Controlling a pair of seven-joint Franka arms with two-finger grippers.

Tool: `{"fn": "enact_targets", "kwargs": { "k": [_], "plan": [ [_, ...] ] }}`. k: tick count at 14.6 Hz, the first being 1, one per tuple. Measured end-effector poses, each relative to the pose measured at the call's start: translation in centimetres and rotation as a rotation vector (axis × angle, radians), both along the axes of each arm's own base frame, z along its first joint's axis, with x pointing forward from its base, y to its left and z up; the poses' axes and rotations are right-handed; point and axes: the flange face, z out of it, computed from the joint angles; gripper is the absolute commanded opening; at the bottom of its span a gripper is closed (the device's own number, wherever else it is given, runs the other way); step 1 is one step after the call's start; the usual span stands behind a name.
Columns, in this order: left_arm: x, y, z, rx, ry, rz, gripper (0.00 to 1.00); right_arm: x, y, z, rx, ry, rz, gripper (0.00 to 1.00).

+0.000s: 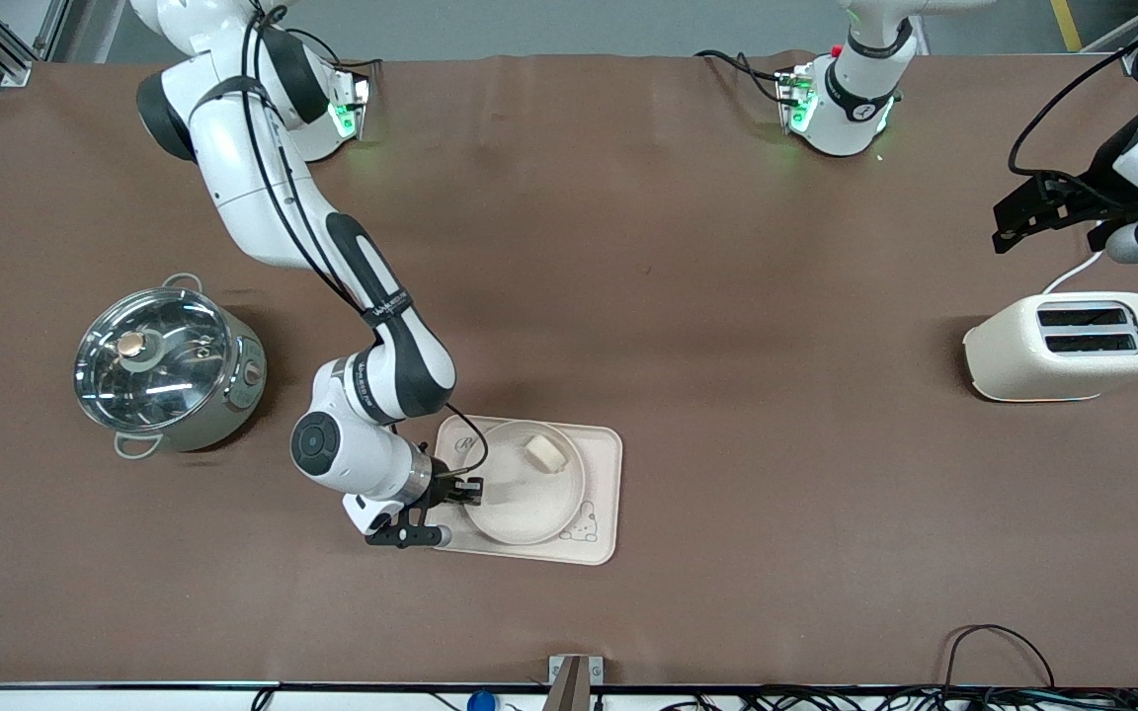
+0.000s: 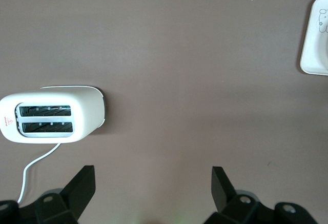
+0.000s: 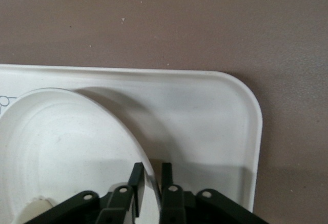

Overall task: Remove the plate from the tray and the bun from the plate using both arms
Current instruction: 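Reach the right gripper to the white plate rim and grasp it, then lift the plate with the bun off the tray with the right gripper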

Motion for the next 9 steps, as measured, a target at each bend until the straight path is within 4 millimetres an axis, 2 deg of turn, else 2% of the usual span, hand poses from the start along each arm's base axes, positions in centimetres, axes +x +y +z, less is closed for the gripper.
{"fn": "enact_targets", "kwargs": {
  "k": [5, 9],
  "plan": [
    [0.0, 0.1, 0.0, 0.000, 0.000, 0.001, 1.00, 0.0, 0.6, 1.0, 0.011, 0.021, 0.030, 0.01],
    [0.0, 0.1, 0.0, 0.000, 0.000, 0.002, 1.00, -0.5, 1.5, 4.0, 0.023, 0.056, 0.087, 0.00]
  ]
}}
